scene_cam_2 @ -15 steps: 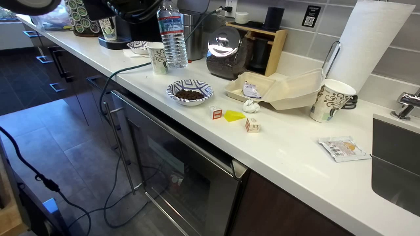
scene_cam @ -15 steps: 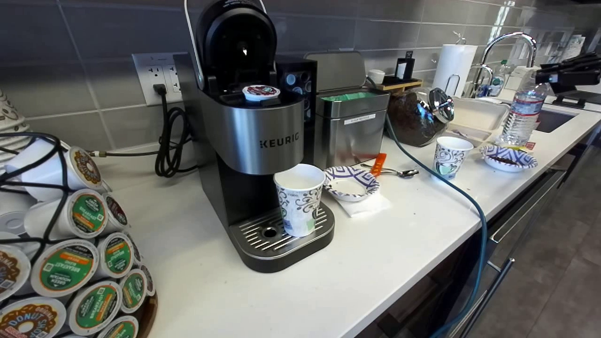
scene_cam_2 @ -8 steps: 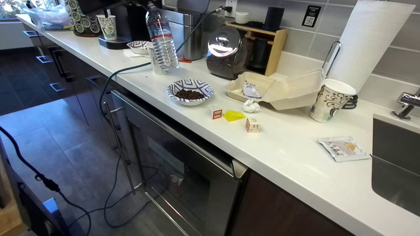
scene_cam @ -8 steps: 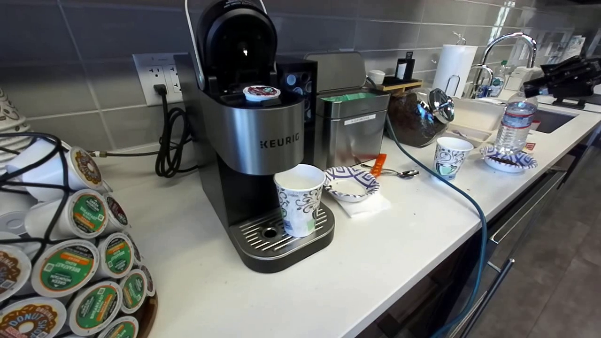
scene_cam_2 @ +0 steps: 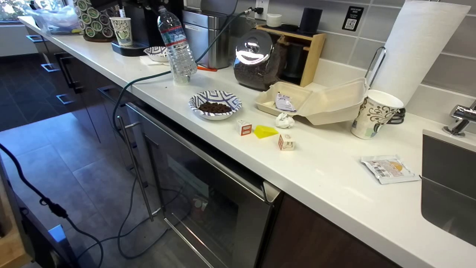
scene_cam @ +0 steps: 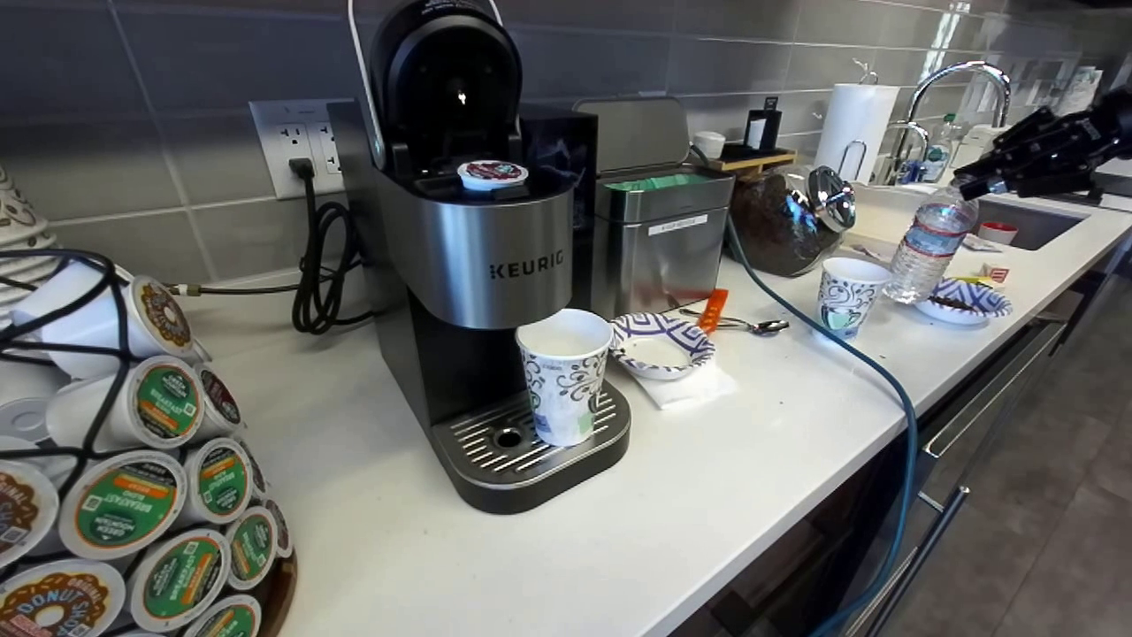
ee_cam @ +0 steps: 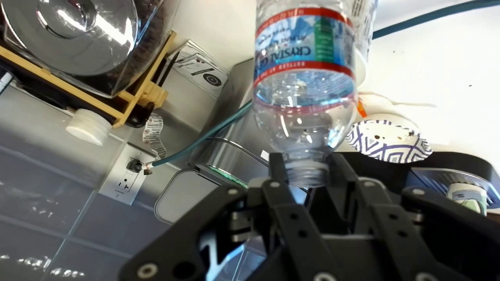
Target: Move the water bottle to the left.
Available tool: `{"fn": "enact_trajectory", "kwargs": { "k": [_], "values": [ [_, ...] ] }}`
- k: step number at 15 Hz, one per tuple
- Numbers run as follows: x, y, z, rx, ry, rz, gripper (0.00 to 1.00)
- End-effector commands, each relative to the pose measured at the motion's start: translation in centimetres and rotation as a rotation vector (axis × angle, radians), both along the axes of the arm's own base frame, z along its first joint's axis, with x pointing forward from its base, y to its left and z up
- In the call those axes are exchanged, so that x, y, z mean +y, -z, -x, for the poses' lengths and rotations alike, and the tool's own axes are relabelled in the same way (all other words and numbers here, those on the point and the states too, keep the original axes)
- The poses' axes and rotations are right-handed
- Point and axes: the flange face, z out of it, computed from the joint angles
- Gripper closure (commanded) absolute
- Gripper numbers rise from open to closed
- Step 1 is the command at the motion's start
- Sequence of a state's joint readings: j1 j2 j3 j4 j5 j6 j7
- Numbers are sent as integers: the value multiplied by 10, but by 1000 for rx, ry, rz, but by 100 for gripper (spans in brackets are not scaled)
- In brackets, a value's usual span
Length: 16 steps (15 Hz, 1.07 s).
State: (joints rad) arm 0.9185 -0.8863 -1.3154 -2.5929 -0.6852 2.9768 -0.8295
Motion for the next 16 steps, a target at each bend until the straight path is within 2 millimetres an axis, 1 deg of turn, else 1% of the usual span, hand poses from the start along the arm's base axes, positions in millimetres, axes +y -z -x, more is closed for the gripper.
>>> {"fn": "enact_trajectory", "kwargs": {
  "k": [1,3,7,9,13,16],
  "values": [
    [-7,-1,-7,29,13,10,92],
    [-11,4,-9,40,22,-27,92],
    [-20,12,-12,40,39,-153,92],
    [-28,21,-14,57,67,-201,92],
    [-46,47,-19,82,112,-281,92],
    [-55,64,-22,90,140,-336,92]
  ]
}}
